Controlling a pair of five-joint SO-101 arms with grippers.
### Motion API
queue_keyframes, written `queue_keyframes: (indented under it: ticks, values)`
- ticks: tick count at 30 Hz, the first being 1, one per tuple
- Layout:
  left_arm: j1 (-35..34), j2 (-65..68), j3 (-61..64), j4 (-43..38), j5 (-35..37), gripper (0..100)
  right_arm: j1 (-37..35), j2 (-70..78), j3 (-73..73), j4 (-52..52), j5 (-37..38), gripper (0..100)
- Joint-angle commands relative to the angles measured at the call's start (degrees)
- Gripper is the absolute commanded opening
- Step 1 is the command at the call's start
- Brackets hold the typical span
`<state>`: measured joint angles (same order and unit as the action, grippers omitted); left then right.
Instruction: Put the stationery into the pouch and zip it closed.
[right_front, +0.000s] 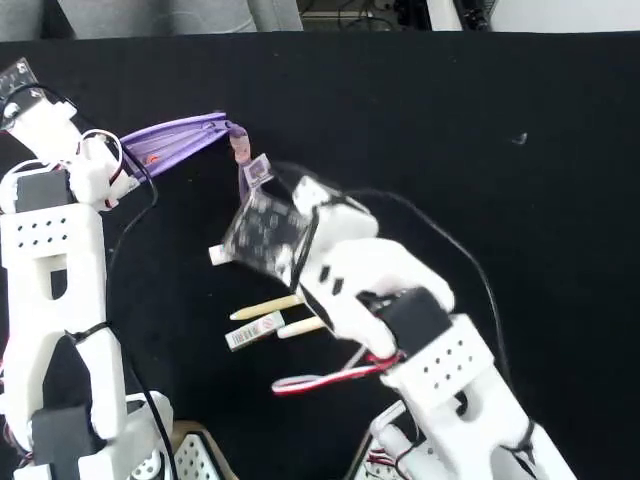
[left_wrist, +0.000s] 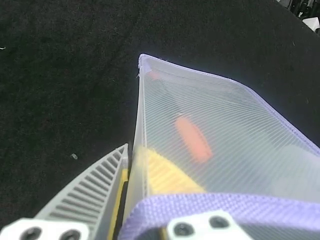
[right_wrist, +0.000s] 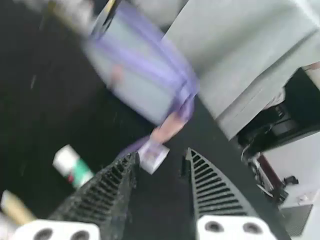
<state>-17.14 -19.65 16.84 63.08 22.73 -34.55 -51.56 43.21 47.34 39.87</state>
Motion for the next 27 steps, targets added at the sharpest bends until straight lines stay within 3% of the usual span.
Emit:
queue_keyframes:
  ticks: [1, 12, 27]
  values:
    - [-1.8, 1.0, 0.3, -0.7, 0.2, 3, 1.2, -1.7, 3.7, 5.2, 5.3, 13.8]
    - [-1.8, 0.9, 0.4, -0.6, 0.3, 3, 1.0, 9.9, 16.2, -0.2, 12.4, 13.7]
    - [-1.8, 0.9, 0.5, -0.6, 0.4, 3, 1.2, 40.9, 4.5, -3.0, 19.2, 13.7]
